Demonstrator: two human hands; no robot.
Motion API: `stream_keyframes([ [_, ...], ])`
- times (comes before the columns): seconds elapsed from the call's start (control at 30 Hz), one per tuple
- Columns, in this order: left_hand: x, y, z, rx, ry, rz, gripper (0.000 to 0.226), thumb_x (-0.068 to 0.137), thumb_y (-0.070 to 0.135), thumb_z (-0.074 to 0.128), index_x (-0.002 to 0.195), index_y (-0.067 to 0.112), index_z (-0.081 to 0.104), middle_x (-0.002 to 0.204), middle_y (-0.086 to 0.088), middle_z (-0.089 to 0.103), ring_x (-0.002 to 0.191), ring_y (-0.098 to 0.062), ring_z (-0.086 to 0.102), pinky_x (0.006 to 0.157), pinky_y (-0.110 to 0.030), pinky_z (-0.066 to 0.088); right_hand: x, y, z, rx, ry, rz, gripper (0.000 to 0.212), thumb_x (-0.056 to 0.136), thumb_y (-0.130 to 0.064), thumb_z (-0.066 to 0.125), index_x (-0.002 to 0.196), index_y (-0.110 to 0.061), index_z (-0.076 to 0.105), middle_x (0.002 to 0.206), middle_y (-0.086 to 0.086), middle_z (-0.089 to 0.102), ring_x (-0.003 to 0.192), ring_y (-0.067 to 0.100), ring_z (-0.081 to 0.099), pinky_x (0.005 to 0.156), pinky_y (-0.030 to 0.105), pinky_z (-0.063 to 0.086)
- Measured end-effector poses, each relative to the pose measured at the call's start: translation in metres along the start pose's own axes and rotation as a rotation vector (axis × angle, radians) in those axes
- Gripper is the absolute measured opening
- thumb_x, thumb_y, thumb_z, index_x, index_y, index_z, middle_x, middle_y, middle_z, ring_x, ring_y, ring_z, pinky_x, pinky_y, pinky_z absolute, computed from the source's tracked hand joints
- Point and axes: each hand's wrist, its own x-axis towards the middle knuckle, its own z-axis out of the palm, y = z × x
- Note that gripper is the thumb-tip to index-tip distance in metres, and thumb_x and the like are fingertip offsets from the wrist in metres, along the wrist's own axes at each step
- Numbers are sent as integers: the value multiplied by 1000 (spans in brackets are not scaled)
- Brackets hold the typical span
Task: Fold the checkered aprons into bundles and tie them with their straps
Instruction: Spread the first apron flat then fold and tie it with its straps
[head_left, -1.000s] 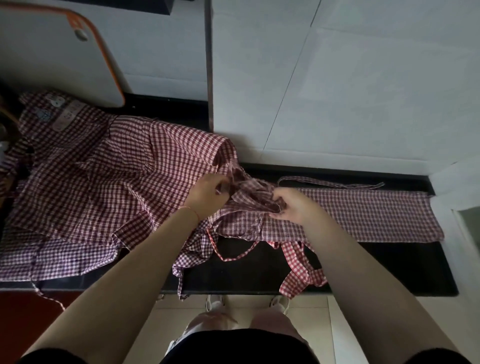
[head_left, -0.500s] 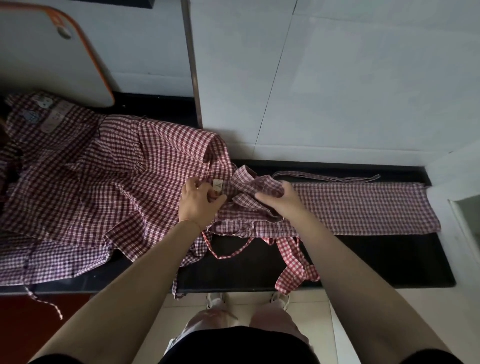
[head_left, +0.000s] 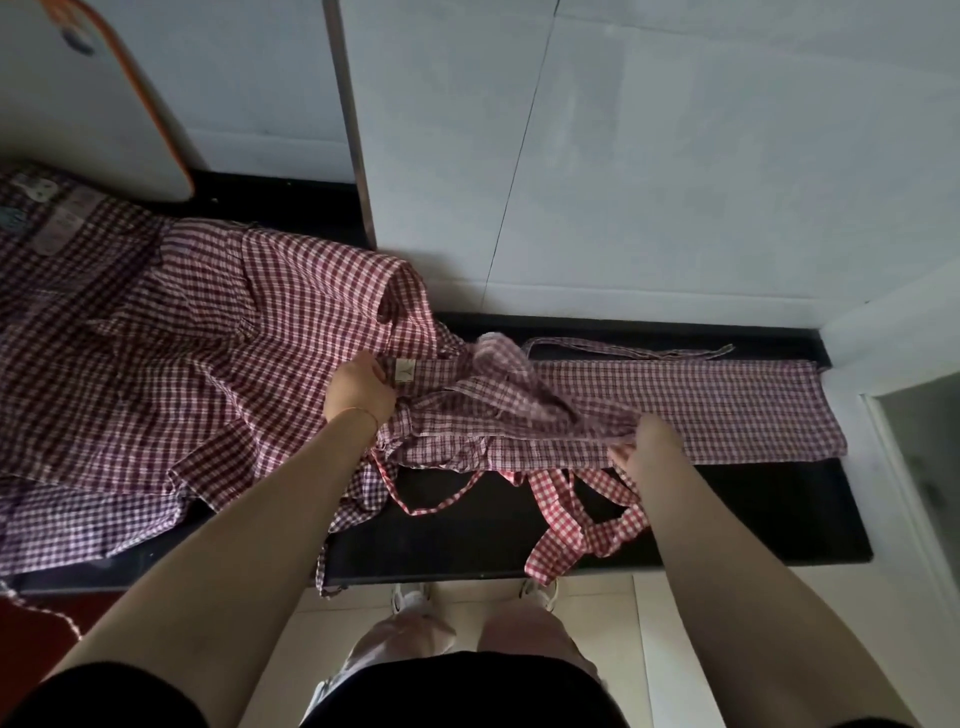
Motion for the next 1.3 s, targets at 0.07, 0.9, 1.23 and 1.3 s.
stream_keyframes([
  [0.07,0,-1,1,-24,-5,-2,17,85,-1,56,93,14,59,90,-5,62,67,-15,49,52,-28,37,6,-2,4,-102,27,-22,41,99,-21,56,136,-6,50,127,16,59,111,34,62,70,37,56],
  [0.9,-33,16,12,-244,-25,-13,41,93,26,54,132,16,49,100,-6,62,81,-22,61,63,-31,46,15,-26,17,-1117,125,-754,45,88,-34,66,127,-14,55,124,7,54,107,21,54,94,45,49],
  [1.23,-48,86,36,234,120,641,64,86,-3,50,145,19,41,151,-6,34,124,-27,48,96,-41,49,-5,14,76,-1447,-250,-1358,34,90,-31,67,122,-22,61,128,4,51,124,24,46,107,45,38],
  [1.3,-46,103,44,393,11,695,77,85,-8,52,152,23,31,161,-1,19,122,-25,50,82,-34,54,-9,18,76,-1440,-184,-1506,29,87,-23,70,115,-17,65,125,7,54,122,27,48,103,46,40],
])
